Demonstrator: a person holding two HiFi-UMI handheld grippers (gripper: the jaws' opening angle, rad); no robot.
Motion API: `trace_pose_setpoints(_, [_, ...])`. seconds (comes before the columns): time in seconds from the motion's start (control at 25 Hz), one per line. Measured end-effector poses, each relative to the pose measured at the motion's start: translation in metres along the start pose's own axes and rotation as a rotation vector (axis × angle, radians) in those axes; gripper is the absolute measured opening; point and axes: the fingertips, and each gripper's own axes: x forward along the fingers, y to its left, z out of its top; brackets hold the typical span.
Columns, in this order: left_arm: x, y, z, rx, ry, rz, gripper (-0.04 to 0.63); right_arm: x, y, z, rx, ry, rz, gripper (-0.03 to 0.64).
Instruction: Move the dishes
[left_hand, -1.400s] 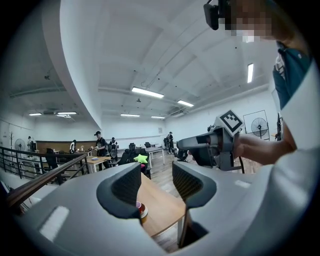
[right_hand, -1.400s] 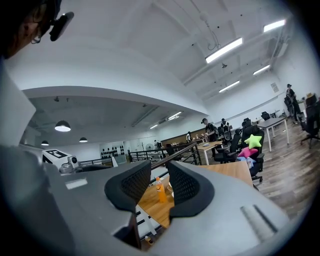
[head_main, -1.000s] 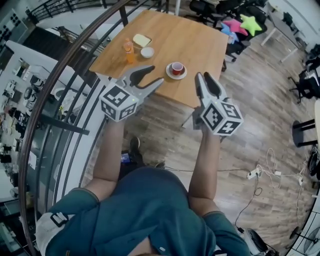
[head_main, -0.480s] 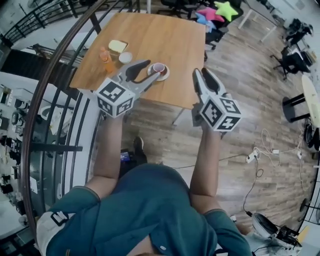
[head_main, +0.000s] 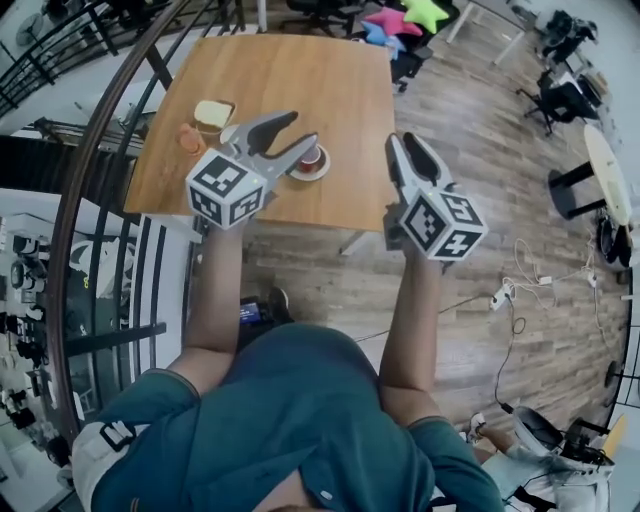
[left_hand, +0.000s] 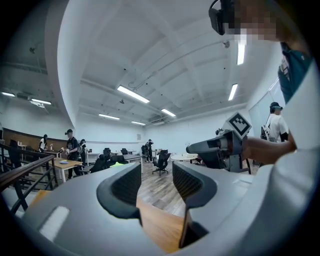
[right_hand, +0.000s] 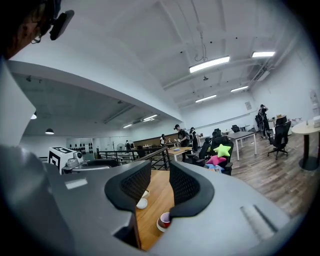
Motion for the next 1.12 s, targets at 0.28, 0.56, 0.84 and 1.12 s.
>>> trace_pose_setpoints(0.28, [0.016,0.04,-0.004,-0.021,-0.019,-0.068,0.192,0.033,-0.002,0.004,-0.011,0.006,-0.074,0.1])
trace_pose_setpoints(0.56, [0.017,0.076,-0.013,-0.054,-0.045,-0.093,0.192,0.064,0.008,-0.001,-0.026,0.03,-0.109,0.1])
trace_pose_setpoints(0.84, [0.014,0.097,-0.02,-0.066,-0.055,-0.09,0.192,0.087,0.014,-0.002,-0.038,0.041,-0.107,0.1])
trace_pose_setpoints(1.12, [0.007,0.118,-0.023,-0.072,-0.049,-0.031,0.192,0.114,0.015,0.002,-0.044,0.053,-0.055,0.1])
